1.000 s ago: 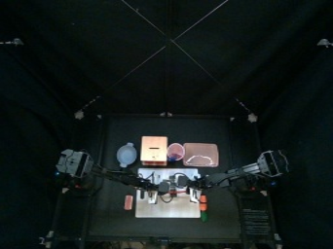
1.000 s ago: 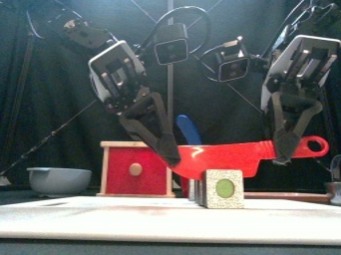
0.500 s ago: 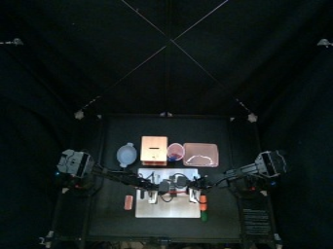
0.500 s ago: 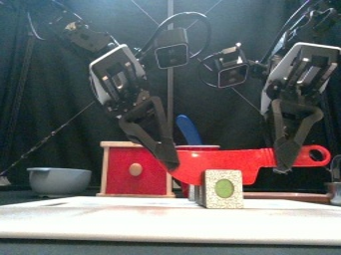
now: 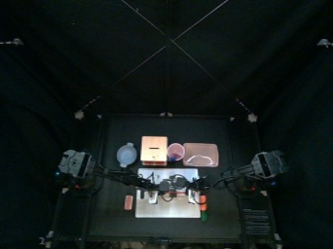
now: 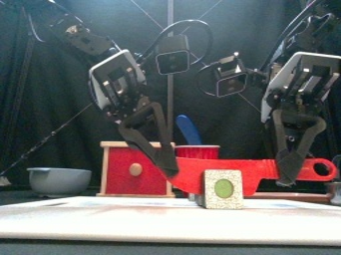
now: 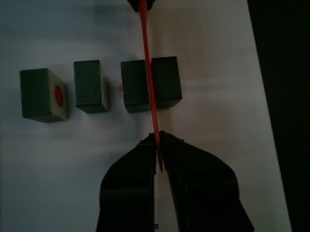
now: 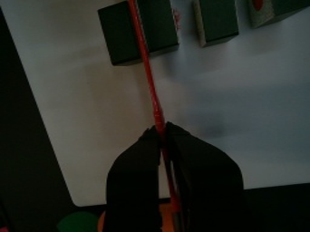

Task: Place sushi on board then cut the sushi with the knife then place the pieces on the plate
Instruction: Cut the sushi into 4 pieces

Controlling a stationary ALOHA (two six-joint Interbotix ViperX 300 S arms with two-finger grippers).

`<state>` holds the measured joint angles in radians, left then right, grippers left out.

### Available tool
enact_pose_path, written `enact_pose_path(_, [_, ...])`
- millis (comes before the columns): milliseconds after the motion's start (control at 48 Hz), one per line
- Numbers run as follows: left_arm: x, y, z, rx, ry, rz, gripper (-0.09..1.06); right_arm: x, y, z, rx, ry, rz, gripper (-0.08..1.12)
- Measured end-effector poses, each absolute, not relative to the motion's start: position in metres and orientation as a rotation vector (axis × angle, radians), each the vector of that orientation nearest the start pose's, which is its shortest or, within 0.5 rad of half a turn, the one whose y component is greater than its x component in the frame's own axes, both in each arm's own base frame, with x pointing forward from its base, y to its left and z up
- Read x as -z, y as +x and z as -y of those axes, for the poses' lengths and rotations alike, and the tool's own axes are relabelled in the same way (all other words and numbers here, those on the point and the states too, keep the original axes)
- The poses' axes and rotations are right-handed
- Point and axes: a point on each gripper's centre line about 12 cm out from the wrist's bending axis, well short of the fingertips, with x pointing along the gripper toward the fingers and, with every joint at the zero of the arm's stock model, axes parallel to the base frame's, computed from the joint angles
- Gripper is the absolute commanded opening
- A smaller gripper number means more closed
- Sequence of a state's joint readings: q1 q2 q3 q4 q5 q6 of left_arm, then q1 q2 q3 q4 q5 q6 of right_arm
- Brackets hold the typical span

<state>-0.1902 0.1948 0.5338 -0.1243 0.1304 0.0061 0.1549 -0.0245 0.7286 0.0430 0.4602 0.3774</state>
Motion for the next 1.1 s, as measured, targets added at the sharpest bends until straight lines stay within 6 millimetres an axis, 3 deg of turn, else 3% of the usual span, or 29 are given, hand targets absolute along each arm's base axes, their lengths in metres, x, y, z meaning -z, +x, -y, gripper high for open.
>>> enact_pose_path(750, [-0.119, 0.408, 0.089, 0.157, -0.039, -0.872, 0.48, -0.13, 0.329, -0.062, 0.069, 0.289, -1.166, 0.37])
enact_pose_path(1104, [-0.141, 0.408, 0.088, 0.176, 0.001, -0.812, 0.48, -0.153, 0.326, -0.06, 0.056, 0.262, -1.13, 0.37])
